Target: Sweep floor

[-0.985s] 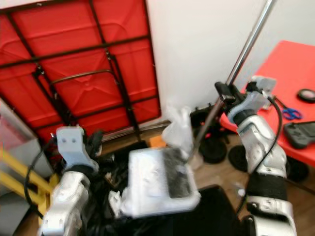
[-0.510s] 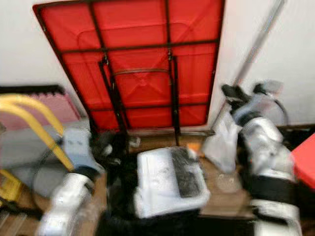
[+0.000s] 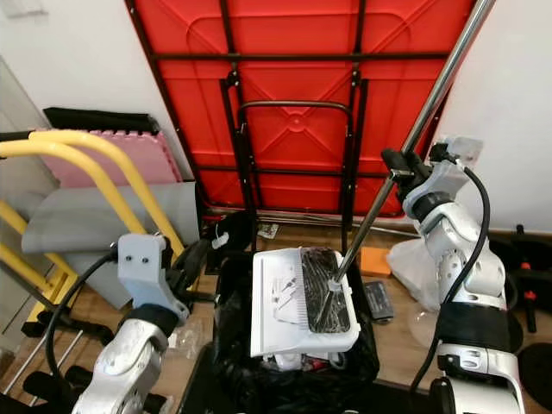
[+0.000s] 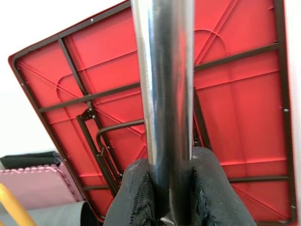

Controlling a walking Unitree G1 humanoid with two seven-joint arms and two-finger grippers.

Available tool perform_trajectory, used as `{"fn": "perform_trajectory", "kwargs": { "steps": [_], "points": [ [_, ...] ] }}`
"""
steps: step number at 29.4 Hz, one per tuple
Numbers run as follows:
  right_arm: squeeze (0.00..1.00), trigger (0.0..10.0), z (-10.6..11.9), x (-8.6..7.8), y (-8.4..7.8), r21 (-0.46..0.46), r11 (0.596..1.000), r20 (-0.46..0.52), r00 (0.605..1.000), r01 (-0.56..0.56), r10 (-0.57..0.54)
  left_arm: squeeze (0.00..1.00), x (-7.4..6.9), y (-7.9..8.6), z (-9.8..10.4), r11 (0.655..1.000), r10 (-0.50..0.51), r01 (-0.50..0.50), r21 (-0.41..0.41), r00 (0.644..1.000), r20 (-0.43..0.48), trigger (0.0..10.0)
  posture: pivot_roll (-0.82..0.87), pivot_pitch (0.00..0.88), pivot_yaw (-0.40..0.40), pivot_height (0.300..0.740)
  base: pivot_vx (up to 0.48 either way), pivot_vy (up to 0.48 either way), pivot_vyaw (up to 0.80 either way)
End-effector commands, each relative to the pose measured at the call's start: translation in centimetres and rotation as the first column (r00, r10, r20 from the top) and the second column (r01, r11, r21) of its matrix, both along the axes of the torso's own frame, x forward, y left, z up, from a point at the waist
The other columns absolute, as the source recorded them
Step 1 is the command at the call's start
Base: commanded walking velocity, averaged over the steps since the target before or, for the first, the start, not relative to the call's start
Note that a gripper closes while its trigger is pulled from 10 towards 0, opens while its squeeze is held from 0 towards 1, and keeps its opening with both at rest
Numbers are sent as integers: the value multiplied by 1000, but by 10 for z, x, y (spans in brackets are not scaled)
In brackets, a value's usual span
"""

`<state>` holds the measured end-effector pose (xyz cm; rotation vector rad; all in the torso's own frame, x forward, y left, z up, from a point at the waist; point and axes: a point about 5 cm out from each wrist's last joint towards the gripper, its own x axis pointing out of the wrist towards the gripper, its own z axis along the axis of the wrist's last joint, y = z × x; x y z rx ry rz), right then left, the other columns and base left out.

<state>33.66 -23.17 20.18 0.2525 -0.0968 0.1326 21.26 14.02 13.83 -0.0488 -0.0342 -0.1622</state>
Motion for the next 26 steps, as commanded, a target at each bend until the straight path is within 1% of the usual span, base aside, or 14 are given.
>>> {"fn": "perform_trajectory", "kwargs": {
  "steps": [1, 4, 6, 9, 13, 14, 15, 16, 17, 19, 21, 22, 25, 26],
  "points": [
    [0, 10000, 18, 3, 0, 5, 1000, 71, 997, -7, 6, 0, -2, -3, 1, 1000, -21, 21, -2, 1000, -8, 10000, -151, 117, 9, 740, 0, 0, 0],
    [0, 10000, 23, 5, -1, -24, 1000, 77, 997, -6, 8, 0, -7, -4, 4, 1000, -27, 27, -7, 1000, -12, 10000, -143, 138, 7, 740, 0, 0, 0],
    [0, 10000, 40, 19, -8, -200, 979, 73, 997, 41, -27, 0, -20, -11, 13, 997, -63, 61, -44, 997, -36, 10000, -127, 193, 3, 740, 0, 0, 0],
    [0, 10000, 58, 30, -3, -286, 957, 110, 994, 47, -16, 0, -29, -20, 18, 991, -116, 112, -71, 992, -51, 10000, -117, 215, -3, 740, 0, 0, 0],
    [0, 10000, 64, 33, 0, -316, 948, 129, 992, 43, -2, 0, -31, -22, 20, 989, -132, 128, -78, 990, -53, 10000, -117, 215, -3, 740, 0, 0, 0],
    [0, 10000, 70, 36, 6, -352, 935, 144, 990, 38, 14, 0, -33, -25, 21, 988, -140, 136, -77, 989, -55, 10000, -115, 221, -6, 740, 0, 0, 0],
    [0, 10000, 81, 46, 25, -447, 895, 171, 982, 10, 74, 0, -35, -26, 22, 988, -141, 137, -70, 988, -55, 10000, -112, 229, -12, 740, 0, 0, 0],
    [0, 10000, 81, 46, 25, -447, 895, 171, 982, 10, 74, 0, -35, -26, 22, 988, -141, 137, -70, 988, -55, 10000, -112, 229, -12, 740, 0, 0, 0],
    [0, 10000, 85, 51, 37, -486, 874, 177, 978, -13, 112, 0, -36, -26, 22, 988, -140, 135, -68, 988, -59, 10000, -112, 230, -13, 740, 0, 0, 0],
    [0, 10000, 85, 51, 37, -486, 874, 177, 978, -13, 112, 0, -36, -26, 22, 988, -140, 135, -68, 988, -59, 10000, -112, 230, -13, 740, 0, 0, 0],
    [0, 10000, 88, 55, 51, -526, 850, 178, 972, -35, 150, 0, -37, -26, 23, 989, -138, 134, -65, 989, -62, 10000, -112, 231, -15, 740, 0, 0, 0],
    [0, 10000, 89, 59, 66, -544, 836, 165, 968, -68, 187, 0, -38, -27, 24, 989, -136, 133, -61, 989, -65, 10000, -116, 231, -18, 740, 0, 0, 0],
    [0, 10000, 89, 59, 66, -544, 836, 165, 968, -68, 187, 0, -38, -27, 24, 989, -136, 133, -61, 989, -65, 10000, -116, 231, -18, 740, 0, 0, 0],
    [0, 10000, 90, 61, 82, -583, 807, 154, 963, -94, 224, 0, -38, -27, 24, 990, -137, 133, -55, 988, -67, 10000, -117, 230, -19, 740, 0, 0, 0]
  ]
}}
